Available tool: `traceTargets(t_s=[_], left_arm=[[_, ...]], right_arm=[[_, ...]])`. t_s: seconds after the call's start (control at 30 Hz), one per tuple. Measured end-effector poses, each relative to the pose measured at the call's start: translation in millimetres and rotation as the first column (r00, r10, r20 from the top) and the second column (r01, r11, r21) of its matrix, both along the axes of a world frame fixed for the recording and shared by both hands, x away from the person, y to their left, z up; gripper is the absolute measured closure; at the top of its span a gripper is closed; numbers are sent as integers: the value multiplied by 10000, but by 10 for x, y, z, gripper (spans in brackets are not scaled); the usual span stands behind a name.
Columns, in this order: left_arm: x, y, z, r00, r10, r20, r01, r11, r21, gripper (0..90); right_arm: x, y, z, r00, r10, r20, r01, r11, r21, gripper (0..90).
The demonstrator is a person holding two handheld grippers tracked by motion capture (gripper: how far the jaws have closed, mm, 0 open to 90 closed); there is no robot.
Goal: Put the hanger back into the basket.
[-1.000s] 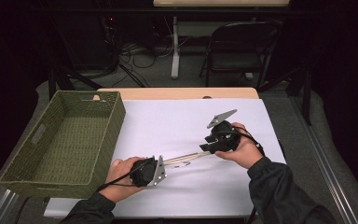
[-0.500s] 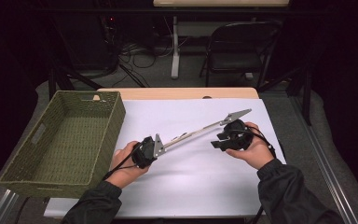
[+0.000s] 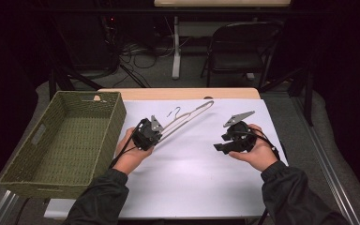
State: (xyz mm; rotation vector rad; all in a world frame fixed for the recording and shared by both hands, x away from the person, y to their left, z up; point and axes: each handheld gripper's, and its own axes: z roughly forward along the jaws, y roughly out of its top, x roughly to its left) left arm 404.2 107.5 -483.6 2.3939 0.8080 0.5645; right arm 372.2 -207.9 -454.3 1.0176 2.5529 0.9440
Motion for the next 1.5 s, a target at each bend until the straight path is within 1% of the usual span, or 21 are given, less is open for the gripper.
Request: traceTargets(t_s=[0.1, 0.13, 0.17, 0.2, 0.3, 0.37, 0.43, 0.6, 0.67, 0.7, 0.73, 0.77, 0.8, 0.97, 1.13, 1.3, 1.37, 1.4, 1.43, 1.47, 1.5], left_arm=[[73, 14, 21, 9995, 204, -236, -210, 9995, -253, 874], [133, 25, 50, 9978, 430, -498, -454, 9978, -480, 874], [133, 25, 50, 9978, 430, -498, -454, 9978, -480, 874], [172, 33, 76, 9964, 606, -598, -644, 9959, -631, 874], [221, 53, 108, 9930, 803, -863, -880, 9921, -897, 874], [291, 79, 150, 9855, 1072, -1314, -1235, 9847, -1229, 874], [311, 88, 173, 9832, 1150, -1416, -1335, 9826, -1289, 874], [368, 158, 398, 9756, 1399, -1691, -1688, 9708, -1703, 874], [381, 229, 590, 9722, 1505, -1791, -1857, 9622, -1994, 874], [381, 229, 590, 9722, 1505, -1791, -1857, 9622, -1994, 874], [394, 283, 720, 9681, 1511, -1998, -1942, 9566, -2174, 874], [394, 283, 720, 9681, 1511, -1998, -1942, 9566, -2174, 874], [417, 336, 846, 9643, 1548, -2150, -2023, 9543, -2202, 874], [470, 458, 1070, 9606, 1594, -2277, -2094, 9537, -2158, 874], [511, 678, 1336, 9561, 1816, -2301, -2357, 9431, -2348, 874], [498, 950, 1586, 9565, 2008, -2116, -2477, 9423, -2250, 874], [469, 1069, 1647, 9609, 2003, -1911, -2369, 9521, -1934, 874], [441, 1219, 1659, 9610, 1981, -1932, -2306, 9592, -1634, 874], [441, 1219, 1659, 9610, 1981, -1932, -2306, 9592, -1634, 875], [399, 1382, 1631, 9609, 2036, -1878, -2281, 9663, -1194, 874], [399, 1382, 1631, 9609, 2036, -1878, -2281, 9663, -1194, 875]], right_arm=[[11, 3, -17, 10000, 24, -79, -24, 10000, -84, 454], [17, -1, 0, 9993, 61, -359, -78, 9988, -474, 441], [17, -1, 0, 9993, 61, -359, -78, 9988, -474, 441], [23, 15, -41, 10000, 9, -30, -9, 10000, -55, 441], [23, 17, -36, 9999, 44, -92, -45, 9999, -118, 440], [24, 24, -40, 9999, 66, -81, -68, 9999, -139, 440], [23, 27, -42, 9999, 56, -100, -57, 9999, -156, 440], [17, 26, -42, 9999, 91, -110, -93, 9998, -190, 440], [20, 23, -45, 9999, 71, -113, -73, 9998, -200, 440], [20, 23, -45, 9999, 71, -113, -73, 9998, -200, 440], [24, 21, -45, 9999, 96, -128, -98, 9998, -200, 440], [24, 21, -45, 9999, 96, -128, -98, 9998, -200, 440], [21, 31, -45, 9999, 58, -142, -61, 9998, -206, 440], [19, 49, -42, 9997, 153, -192, -159, 9993, -328, 440], [30, 56, -56, 9998, 167, -125, -171, 9995, -281, 440], [41, 51, -71, 9997, 190, -126, -194, 9994, -298, 440], [39, 57, -75, 9998, 168, -98, -171, 9995, -254, 440], [33, 61, -69, 9998, 182, -107, -185, 9995, -266, 441], [33, 61, -69, 9998, 182, -107, -185, 9995, -266, 441], [30, 61, -66, 9997, 215, -137, -219, 9992, -345, 440], [30, 61, -66, 9997, 215, -137, -219, 9992, -345, 440]])
